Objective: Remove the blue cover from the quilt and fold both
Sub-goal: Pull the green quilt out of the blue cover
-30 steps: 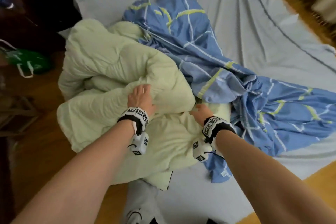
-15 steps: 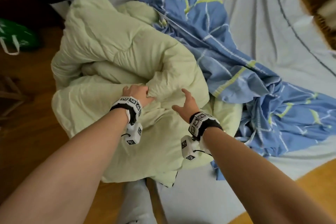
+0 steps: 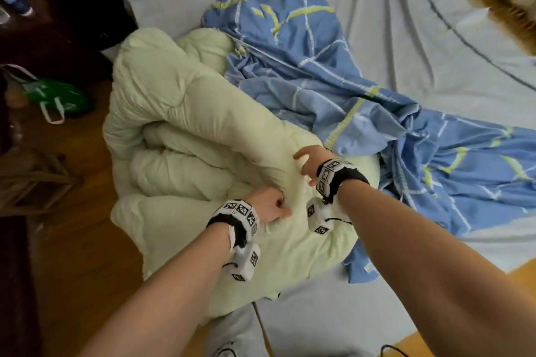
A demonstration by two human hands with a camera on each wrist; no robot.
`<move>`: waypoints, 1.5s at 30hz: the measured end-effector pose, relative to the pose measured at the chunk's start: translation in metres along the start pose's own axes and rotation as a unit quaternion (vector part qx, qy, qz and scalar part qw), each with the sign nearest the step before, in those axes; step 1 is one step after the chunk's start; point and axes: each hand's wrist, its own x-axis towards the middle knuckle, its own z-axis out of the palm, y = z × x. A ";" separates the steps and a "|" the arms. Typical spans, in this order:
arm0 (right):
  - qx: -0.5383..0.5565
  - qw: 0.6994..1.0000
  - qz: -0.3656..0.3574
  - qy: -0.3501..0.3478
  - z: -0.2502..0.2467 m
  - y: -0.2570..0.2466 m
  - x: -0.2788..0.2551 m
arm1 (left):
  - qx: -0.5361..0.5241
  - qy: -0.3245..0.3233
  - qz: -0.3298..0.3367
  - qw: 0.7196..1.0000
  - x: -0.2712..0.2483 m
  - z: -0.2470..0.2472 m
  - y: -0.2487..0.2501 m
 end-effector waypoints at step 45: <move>-0.105 0.948 0.161 -0.255 0.025 0.045 0.046 | -0.008 0.036 -0.105 0.994 0.102 -0.126 -0.029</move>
